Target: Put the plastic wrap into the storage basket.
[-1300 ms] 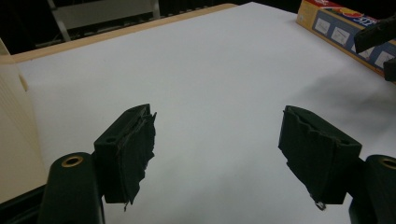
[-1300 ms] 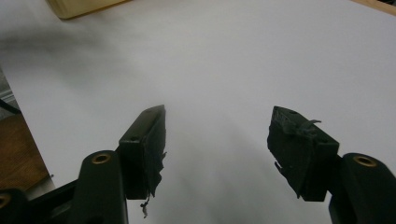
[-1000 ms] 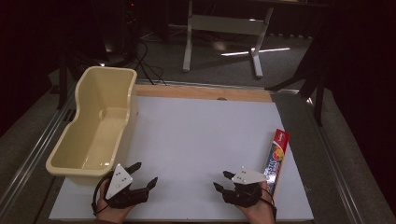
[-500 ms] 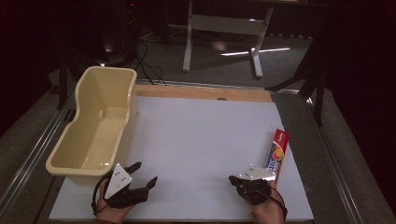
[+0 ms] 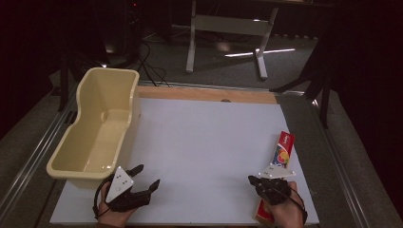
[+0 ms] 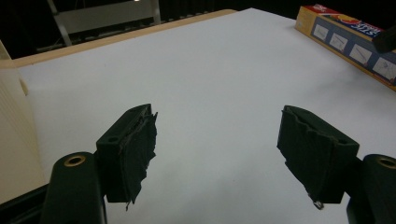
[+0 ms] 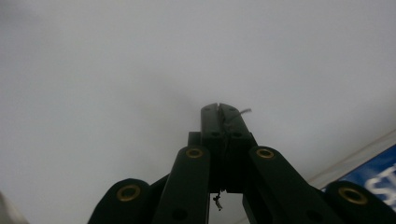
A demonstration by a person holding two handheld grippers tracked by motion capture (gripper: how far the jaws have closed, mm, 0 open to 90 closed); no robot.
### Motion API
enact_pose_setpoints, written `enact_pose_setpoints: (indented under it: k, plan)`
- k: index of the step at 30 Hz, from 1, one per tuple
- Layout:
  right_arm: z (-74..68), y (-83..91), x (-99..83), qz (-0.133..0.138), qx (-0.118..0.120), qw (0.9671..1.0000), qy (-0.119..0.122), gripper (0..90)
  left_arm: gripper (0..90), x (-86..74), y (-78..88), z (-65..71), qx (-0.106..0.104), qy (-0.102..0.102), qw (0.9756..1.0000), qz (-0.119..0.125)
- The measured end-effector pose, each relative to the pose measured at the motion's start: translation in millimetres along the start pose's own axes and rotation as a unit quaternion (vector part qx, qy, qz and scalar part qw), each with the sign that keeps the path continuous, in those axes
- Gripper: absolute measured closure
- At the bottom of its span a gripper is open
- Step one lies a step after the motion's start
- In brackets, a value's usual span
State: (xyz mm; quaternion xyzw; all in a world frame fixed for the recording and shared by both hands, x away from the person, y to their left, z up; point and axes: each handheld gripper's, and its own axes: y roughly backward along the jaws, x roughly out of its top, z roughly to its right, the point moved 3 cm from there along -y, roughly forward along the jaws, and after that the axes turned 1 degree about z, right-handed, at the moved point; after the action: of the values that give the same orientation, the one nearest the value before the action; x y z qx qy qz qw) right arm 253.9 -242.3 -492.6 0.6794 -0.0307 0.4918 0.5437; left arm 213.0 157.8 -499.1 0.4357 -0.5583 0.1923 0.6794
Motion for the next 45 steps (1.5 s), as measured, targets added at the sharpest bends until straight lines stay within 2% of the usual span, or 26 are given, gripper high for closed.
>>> enact_pose_setpoints:
  k: [3, 8, 10, 15, 17, 21, 23, 26, 28, 31, 32, 33, 37, 40, 41, 42, 44, 45]
  plan:
    - [5.0, 1.4, 1.1, -0.006, 0.005, 0.9999, 0.007, 89.6, 27.3, -0.4, -0.8, -0.1, 0.005, 0.000, 1.0000, 0.000]
    - [1.2, -6.1, -10.9, -0.048, 0.031, 0.9982, 0.020, 89.6, 27.3, -0.3, -1.1, -0.6, 0.006, 0.001, 1.0000, 0.000]
    - [-0.2, -8.7, -14.5, -0.063, 0.032, 0.9972, 0.024, 89.7, 27.3, -0.4, -1.2, -0.5, 0.006, 0.001, 1.0000, 0.000]
    - [5.5, -10.7, -24.3, -0.098, 0.015, 0.9950, 0.014, 89.8, 27.6, -0.7, -1.6, -1.1, 0.011, 0.003, 0.9999, -0.002]
    - [7.7, -7.5, -26.2, -0.096, 0.024, 0.9951, 0.006, 89.9, 27.6, -0.9, -1.7, -1.4, 0.012, 0.003, 0.9999, -0.004]
    - [9.0, -4.8, -28.5, -0.102, 0.018, 0.9946, 0.007, 89.9, 27.7, -0.9, -1.6, -1.1, 0.013, 0.003, 0.9999, -0.004]
    - [18.0, 2.6, -38.1, -0.115, -0.003, 0.9934, 0.007, 89.9, 27.8, -1.1, -1.7, -1.4, 0.013, 0.004, 0.9999, -0.004]
    - [30.2, 11.2, -48.9, -0.121, -0.012, 0.9925, -0.012, 89.9, 27.8, -1.2, -2.1, -1.5, 0.014, 0.004, 0.9999, -0.004]
    - [36.6, 17.0, -56.5, -0.118, -0.013, 0.9926, -0.024, 89.7, 27.8, -1.1, -2.7, -1.3, 0.014, 0.004, 0.9999, -0.004]
    - [37.1, 22.1, -61.4, -0.099, 0.009, 0.9949, -0.016, 83.9, 27.9, -0.9, -4.7, 0.0, 0.014, 0.002, 0.9999, -0.005]
    - [37.1, 22.1, -61.4, -0.099, 0.009, 0.9949, -0.016, 83.9, 27.9, -0.9, -4.7, 0.0, 0.014, 0.002, 0.9999, -0.005]
    - [37.2, 25.6, -59.4, -0.071, 0.021, 0.9970, -0.020, 76.8, 27.9, -0.7, -5.4, 0.9, 0.013, 0.001, 0.9999, -0.005]
    - [42.4, 33.2, -48.8, -0.028, 0.015, 0.9988, -0.037, 64.5, 27.9, -0.7, -6.3, 1.2, 0.011, 0.001, 0.9999, -0.005]
    - [49.8, 36.3, -39.6, -0.011, -0.005, 0.9987, -0.049, 53.7, 27.9, -0.6, -5.5, 0.7, 0.012, 0.002, 0.9999, -0.004]
    - [52.6, 36.0, -36.8, -0.009, -0.019, 0.9983, -0.054, 50.2, 27.9, -0.6, -5.2, 0.4, 0.012, 0.002, 0.9999, -0.004]
    - [55.5, 35.2, -34.2, -0.010, -0.031, 0.9977, -0.060, 48.7, 27.9, -0.5, -5.0, 0.2, 0.012, 0.003, 0.9999, -0.003]
    - [58.1, 34.0, -32.0, -0.012, -0.036, 0.9971, -0.066, 46.4, 27.9, -0.5, -4.9, 0.1, 0.012, 0.003, 0.9999, -0.003]
    - [64.4, 31.3, -27.0, -0.017, -0.055, 0.9954, -0.076, 40.4, 27.9, -0.4, -5.0, 0.1, 0.013, 0.003, 0.9999, -0.003]
